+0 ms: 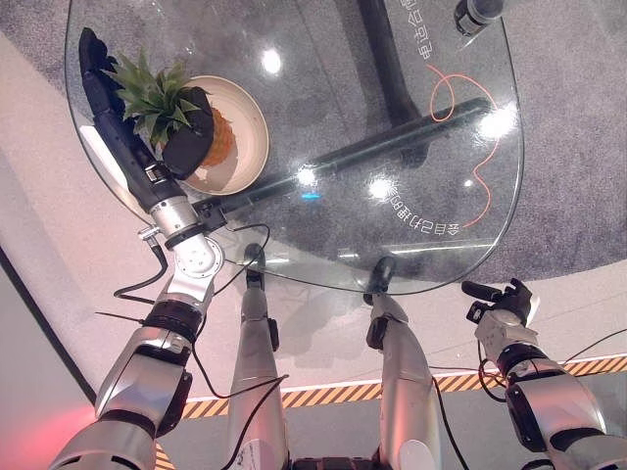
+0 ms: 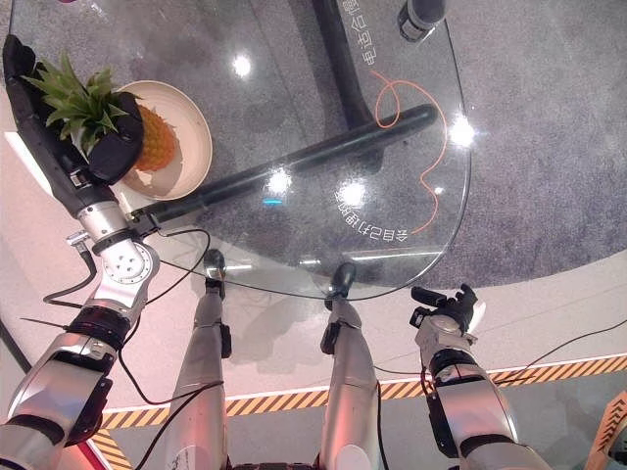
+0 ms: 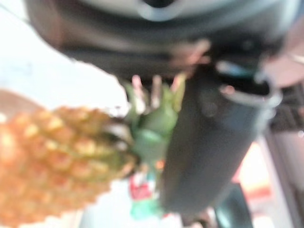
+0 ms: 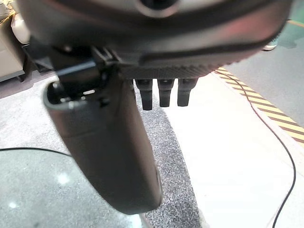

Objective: Pick up the fruit to the plate

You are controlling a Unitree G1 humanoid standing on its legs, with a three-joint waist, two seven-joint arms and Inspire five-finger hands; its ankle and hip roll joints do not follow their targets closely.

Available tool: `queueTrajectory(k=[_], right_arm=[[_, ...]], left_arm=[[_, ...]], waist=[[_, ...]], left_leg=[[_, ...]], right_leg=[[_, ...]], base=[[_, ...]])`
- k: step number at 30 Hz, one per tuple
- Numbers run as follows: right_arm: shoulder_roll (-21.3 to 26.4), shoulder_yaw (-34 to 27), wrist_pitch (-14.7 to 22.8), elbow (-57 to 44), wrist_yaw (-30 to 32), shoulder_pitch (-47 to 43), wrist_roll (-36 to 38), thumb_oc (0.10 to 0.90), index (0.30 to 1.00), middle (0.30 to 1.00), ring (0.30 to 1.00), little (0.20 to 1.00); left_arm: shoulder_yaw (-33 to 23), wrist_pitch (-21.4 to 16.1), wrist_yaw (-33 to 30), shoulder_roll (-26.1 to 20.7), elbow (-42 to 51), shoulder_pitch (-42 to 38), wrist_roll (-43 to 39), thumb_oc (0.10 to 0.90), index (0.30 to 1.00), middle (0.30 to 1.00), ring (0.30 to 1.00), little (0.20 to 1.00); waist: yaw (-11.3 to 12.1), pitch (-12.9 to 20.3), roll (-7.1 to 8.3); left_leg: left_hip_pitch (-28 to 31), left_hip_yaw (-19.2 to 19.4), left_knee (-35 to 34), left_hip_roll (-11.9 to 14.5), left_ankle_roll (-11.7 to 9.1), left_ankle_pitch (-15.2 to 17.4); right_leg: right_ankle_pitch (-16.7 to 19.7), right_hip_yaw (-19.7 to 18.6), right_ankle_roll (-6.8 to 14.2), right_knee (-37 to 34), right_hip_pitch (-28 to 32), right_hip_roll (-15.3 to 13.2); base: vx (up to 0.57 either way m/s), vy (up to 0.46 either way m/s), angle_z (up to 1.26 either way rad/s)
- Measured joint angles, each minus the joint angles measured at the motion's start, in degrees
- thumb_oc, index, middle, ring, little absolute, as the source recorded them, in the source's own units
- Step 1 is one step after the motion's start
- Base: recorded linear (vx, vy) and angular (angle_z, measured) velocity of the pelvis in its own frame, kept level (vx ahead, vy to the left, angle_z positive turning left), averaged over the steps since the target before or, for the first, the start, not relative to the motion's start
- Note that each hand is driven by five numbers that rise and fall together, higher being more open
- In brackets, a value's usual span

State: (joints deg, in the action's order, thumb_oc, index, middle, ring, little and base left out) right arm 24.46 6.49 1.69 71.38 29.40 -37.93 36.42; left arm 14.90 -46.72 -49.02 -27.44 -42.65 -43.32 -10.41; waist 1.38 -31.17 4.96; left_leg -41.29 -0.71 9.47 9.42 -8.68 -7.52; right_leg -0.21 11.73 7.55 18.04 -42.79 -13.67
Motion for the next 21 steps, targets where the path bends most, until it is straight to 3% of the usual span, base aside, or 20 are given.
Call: queueTrajectory(k=[21], right_arm=[[0.0, -1.2, 0.1, 0.0, 0.0, 0.0, 0.0, 0.800, 0.900, 0.900, 0.900, 0.900]], left_arm=[[0.0, -0.2, 0.8, 0.0, 2.9, 3.1, 0.0, 0.800, 0.900, 0.900, 0.900, 0.900]], waist=[[0.7, 0.0, -0.08]], left_leg=[[0.0, -0.3, 0.1, -0.3, 0.2, 0.1]], right_leg=[[-0.7, 0.3, 0.0, 0.8, 0.0, -0.4]], base=[[0.00, 0.000, 0.01]])
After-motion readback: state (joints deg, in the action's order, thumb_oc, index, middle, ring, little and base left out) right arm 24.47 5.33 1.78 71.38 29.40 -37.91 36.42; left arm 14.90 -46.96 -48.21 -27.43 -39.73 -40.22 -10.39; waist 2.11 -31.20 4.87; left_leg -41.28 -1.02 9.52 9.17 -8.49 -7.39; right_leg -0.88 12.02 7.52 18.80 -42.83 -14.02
